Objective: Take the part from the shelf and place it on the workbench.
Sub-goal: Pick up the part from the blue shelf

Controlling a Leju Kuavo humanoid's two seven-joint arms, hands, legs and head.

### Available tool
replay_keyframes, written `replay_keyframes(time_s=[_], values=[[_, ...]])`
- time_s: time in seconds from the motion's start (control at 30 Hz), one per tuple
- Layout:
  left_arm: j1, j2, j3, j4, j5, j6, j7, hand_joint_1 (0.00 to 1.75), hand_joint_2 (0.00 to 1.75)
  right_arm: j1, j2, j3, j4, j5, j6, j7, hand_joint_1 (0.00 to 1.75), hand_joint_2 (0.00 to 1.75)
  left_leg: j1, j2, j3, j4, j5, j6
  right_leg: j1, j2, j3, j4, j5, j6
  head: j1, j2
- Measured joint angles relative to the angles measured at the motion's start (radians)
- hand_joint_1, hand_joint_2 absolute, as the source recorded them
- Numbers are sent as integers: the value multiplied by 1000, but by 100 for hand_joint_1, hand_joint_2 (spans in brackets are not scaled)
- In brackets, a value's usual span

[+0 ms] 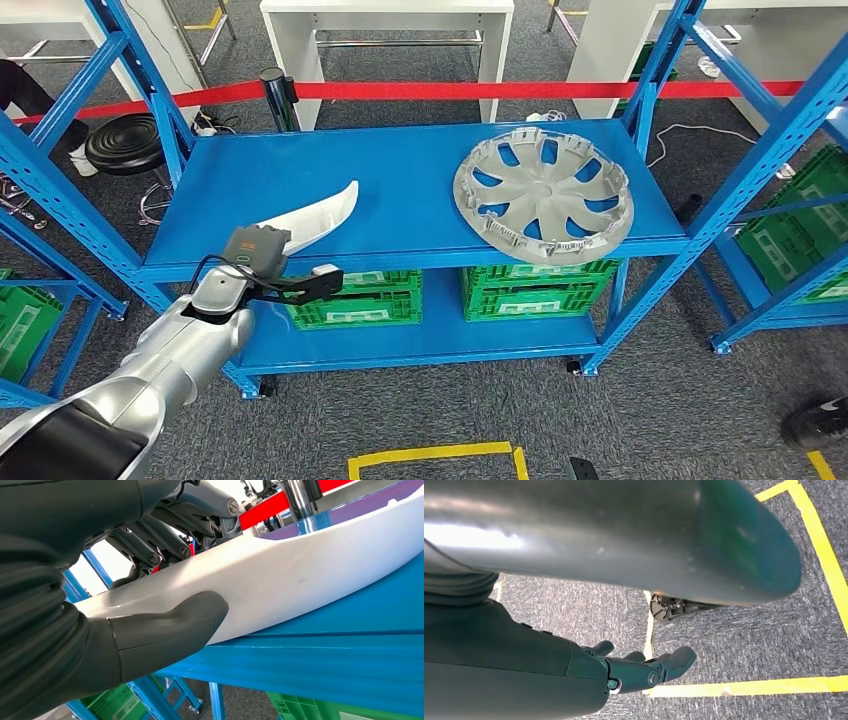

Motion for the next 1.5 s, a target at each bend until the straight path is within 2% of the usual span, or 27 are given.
replay_keyframes(time_s=[0.23, 0.4, 0.53, 0.67, 0.8, 0.87, 0.97, 1.1, 1.3, 1.5], values=[[1, 4, 0, -1, 26, 15, -53, 175, 175, 0, 0, 0, 0, 2, 2, 0, 0, 0, 0, 0, 0, 0, 0, 0, 0, 0, 1, 0, 0, 0, 0, 0], [19, 12, 2, -7, 49, 142, -132, 175, 175, 0, 0, 0, 0, 1, 3, 0, 0, 0, 0, 0, 0, 0, 0, 0, 0, 0, 1, 0, 0, 0, 0, 0], [34, 8, 41, -18, 159, 224, -255, 175, 175, 0, 0, 0, 0, 0, 3, -3, 0, 0, 0, 0, 0, 0, 0, 0, 0, 0, 0, 0, 0, 0, 0, 0], [36, -13, 114, -39, 298, 187, -366, 175, 175, 0, 0, 0, 0, -4, 0, -3, 0, 0, 0, 0, 0, 0, 0, 0, 0, 0, 0, 0, 0, 0, 0, 0], [36, -44, 206, -96, 493, 74, -457, 175, 175, 0, 0, 0, 0, -12, -8, -4, 0, 0, 0, 0, 0, 0, 0, 0, 0, 0, 0, 0, 0, 0, 0, 0], [38, -59, 252, -155, 629, -9, -480, 175, 175, 0, 0, -1, 0, -16, -11, -6, 0, 0, 0, 0, 0, 0, 0, 0, 0, 0, 0, 0, 0, 0, 0, 0], [60, -64, 306, -327, 874, -134, -444, 175, 175, 1, 0, -6, 0, -23, -15, -14, 0, 0, 0, 0, 0, 0, 0, 0, 0, 0, 0, 0, 0, 0, 0, 0], [120, -37, 330, -621, 1093, -206, -404, 175, 175, 4, 0, -11, 0, -26, -15, -21, 0, 0, 0, 0, 0, 0, -1, 0, 0, 0, 0, 0, 0, 0, 0, 0], [245, 14, 347, -978, 1180, -227, -417, 175, 175, 6, 0, -16, 0, -23, -14, -19, 0, 0, -2, 0, -1, 0, -3, 1, -1, 0, 0, -1, -3, 1, 0, 0], [338, 47, 350, -1163, 1191, -258, -413, 175, 175, 6, 1, -17, 0, -23, -12, -22, 0, 0, -9, 0, -1, 4, -9, 11, -9, -1, 3, -2, -5, 10, 0, 0]])
